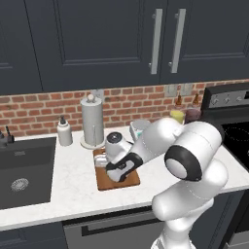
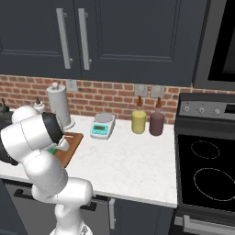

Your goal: Pick up the sponge from the counter and clean the cutting board by briefly scrubbing or pressing down on the cutting board. Once finished, release the sponge.

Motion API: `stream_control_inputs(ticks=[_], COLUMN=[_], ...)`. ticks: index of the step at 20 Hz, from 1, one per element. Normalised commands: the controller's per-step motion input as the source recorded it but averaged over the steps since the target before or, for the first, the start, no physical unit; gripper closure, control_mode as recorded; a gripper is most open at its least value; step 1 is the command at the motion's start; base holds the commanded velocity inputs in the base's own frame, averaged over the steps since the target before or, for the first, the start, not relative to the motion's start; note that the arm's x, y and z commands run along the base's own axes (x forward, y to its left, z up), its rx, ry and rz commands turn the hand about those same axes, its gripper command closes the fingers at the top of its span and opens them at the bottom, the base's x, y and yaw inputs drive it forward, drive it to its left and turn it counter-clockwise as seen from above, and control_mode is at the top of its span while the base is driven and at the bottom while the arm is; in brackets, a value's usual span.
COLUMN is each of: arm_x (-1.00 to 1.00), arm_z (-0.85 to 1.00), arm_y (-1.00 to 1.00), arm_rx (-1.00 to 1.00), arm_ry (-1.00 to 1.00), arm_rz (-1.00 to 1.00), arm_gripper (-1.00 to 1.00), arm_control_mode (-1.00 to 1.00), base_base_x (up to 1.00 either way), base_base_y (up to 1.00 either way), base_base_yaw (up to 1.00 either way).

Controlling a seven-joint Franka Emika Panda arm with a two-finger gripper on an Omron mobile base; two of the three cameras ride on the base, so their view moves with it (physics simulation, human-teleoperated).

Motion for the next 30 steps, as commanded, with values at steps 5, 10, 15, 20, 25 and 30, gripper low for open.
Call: stream_control_inputs(ticks=[5,10,15,20,25,30], arm_x=[-0.93,-0.72,-0.84,-0.99,-0.81,-0.09], arm_z=[-0.94,-0.93,-0.82,-0.67,-0.82,-0.99], arm_y=[-0.44,-0.39,-0.42,-0.47,-0.47,-0.58], arm_rx=[0.0,0.0,0.0,0.0,0.0,0.0], arm_ry=[0.0,0.0,0.0,0.05,0.05,0.16], arm_rz=[0.0,0.0,0.0,0.0,0.0,-0.02], arm_gripper=[1.0,1.0,1.0,1.0,1.0,1.0], arm_control_mode=[-1.0,-1.0,-1.0,-1.0,-1.0,-1.0], base_base_x=[0.0,0.0,0.0,0.0,0.0,0.0], base_base_y=[0.0,0.0,0.0,0.0,0.0,0.0], base_base_yaw=[0.0,0.0,0.0,0.0,0.0,0.0])
